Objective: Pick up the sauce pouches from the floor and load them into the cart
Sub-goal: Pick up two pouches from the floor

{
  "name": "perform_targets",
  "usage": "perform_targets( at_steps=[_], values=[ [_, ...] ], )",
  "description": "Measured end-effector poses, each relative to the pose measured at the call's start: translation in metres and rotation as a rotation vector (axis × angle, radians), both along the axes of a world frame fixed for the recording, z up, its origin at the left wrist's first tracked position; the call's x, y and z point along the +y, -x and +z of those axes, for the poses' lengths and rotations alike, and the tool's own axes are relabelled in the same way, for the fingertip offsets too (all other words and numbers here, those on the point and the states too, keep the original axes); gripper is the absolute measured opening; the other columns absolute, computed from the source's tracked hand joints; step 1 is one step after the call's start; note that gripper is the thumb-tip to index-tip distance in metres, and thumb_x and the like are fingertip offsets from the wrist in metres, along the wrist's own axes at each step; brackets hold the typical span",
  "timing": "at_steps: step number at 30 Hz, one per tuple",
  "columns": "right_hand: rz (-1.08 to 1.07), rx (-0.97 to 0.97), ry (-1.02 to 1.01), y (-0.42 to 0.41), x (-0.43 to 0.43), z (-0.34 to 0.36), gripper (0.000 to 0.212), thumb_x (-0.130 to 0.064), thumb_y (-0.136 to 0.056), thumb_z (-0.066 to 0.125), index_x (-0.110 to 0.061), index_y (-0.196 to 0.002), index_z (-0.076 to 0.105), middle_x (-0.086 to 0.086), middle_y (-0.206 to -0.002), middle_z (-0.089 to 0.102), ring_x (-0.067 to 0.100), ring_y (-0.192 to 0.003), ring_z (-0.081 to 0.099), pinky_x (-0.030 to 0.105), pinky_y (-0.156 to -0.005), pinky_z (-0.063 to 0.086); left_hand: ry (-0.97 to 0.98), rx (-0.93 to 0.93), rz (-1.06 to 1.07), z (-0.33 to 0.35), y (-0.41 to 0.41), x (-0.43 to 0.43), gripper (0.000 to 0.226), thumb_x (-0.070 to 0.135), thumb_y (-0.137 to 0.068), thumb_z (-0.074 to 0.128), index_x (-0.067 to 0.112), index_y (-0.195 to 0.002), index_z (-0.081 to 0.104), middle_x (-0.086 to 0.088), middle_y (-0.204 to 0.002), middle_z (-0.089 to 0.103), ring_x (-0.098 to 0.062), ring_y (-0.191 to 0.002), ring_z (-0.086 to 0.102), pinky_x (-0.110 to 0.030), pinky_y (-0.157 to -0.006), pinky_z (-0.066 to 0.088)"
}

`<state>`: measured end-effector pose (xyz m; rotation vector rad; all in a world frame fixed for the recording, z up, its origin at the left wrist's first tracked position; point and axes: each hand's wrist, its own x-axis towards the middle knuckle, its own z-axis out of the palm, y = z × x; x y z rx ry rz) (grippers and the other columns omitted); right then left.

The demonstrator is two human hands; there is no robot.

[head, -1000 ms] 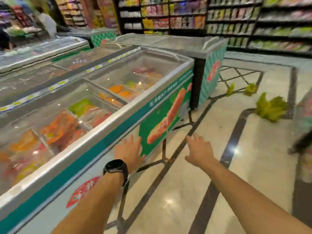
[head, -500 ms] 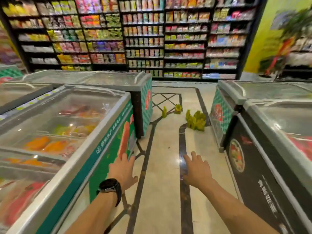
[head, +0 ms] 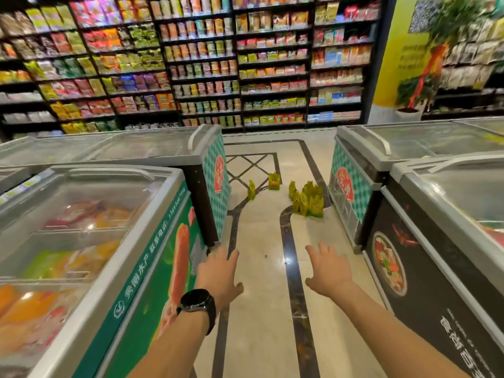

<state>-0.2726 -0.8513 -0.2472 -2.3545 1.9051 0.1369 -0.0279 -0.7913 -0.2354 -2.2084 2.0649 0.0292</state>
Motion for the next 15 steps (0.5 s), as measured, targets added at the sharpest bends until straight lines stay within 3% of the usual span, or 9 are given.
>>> perform_targets(
  at_steps=[8,15],
  values=[
    [-0.011,-0.057,-0.052,-0.003,-0.139,0.000,0.072,-0.045,-0.083,0.064,-0.025,-0.143,0.031,0.006,-0.138,0.040,0.028,-0.127,0.044,0.041,-0.097,0.043,-0.006,0.045,0.071,0.004,-0.006,-0.137,0.070,0.056,-0.083,0.064,0.030,-0.141,0.034,-0.005,-0.124,0.045,-0.028,-0.112,0.051,-0.040,-0.085,0.054],
    [-0.059,-0.100,-0.080,-0.014,-0.251,-0.016,0.076,-0.047,-0.083,0.065,-0.025,-0.146,0.029,0.007,-0.142,0.037,0.028,-0.131,0.040,0.042,-0.100,0.042,-0.039,0.023,0.012,-0.005,-0.015,-0.266,0.077,0.060,-0.087,0.057,0.027,-0.149,0.026,-0.006,-0.137,0.042,-0.028,-0.121,0.048,-0.039,-0.091,0.053]
  ],
)
